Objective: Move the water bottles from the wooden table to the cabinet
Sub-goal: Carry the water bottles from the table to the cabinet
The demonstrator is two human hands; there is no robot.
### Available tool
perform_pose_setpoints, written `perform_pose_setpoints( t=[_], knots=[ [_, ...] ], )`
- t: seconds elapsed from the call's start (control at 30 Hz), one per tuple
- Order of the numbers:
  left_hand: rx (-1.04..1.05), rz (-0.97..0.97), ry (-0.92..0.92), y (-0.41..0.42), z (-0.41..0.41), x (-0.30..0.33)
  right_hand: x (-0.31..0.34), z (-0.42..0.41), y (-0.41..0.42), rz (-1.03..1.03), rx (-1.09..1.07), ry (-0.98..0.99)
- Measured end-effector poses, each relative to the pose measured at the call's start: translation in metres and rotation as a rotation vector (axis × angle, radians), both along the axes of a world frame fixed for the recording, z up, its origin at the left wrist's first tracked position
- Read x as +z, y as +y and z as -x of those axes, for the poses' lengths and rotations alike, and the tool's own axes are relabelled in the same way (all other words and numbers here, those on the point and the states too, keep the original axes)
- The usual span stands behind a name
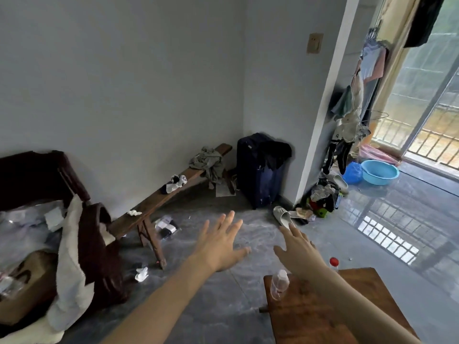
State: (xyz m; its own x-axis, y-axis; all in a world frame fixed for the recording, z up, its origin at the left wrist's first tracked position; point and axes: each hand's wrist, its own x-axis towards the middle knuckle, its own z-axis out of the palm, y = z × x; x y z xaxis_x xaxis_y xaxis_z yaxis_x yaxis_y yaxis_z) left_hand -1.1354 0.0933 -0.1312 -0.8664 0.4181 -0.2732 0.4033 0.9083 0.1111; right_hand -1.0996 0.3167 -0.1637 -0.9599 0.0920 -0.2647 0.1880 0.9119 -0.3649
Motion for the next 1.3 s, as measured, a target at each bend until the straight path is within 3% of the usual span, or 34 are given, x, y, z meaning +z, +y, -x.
perform_pose_setpoints(
  t=[0.23,0.53,0.9,1.1,1.3],
  knots=[
    [-0.11,0.025,-0.072,0.023,0.087,-0.015,-0.017,0.055,0.018,0.02,-0.108,-0.004],
    [-0.532,0.047,-0.148,0.074,0.212,-0.059,-0.053,0.082,0.021,0.045,-0.541,-0.047],
    [-1.064,0.133,-0.258,0.12,0.233,-0.171,-0.118,0.023,-0.02,0.057,-0.959,-0.254],
    [-1.106,0.105,-0.352,0.126,0.23,-0.25,-0.184,0.002,-0.032,0.095,-1.028,-0.357],
    [-0.961,-0.076,-0.548,0.137,0.214,-0.333,-0.269,0.002,-0.04,0.251,-1.088,-0.334]
  ],
)
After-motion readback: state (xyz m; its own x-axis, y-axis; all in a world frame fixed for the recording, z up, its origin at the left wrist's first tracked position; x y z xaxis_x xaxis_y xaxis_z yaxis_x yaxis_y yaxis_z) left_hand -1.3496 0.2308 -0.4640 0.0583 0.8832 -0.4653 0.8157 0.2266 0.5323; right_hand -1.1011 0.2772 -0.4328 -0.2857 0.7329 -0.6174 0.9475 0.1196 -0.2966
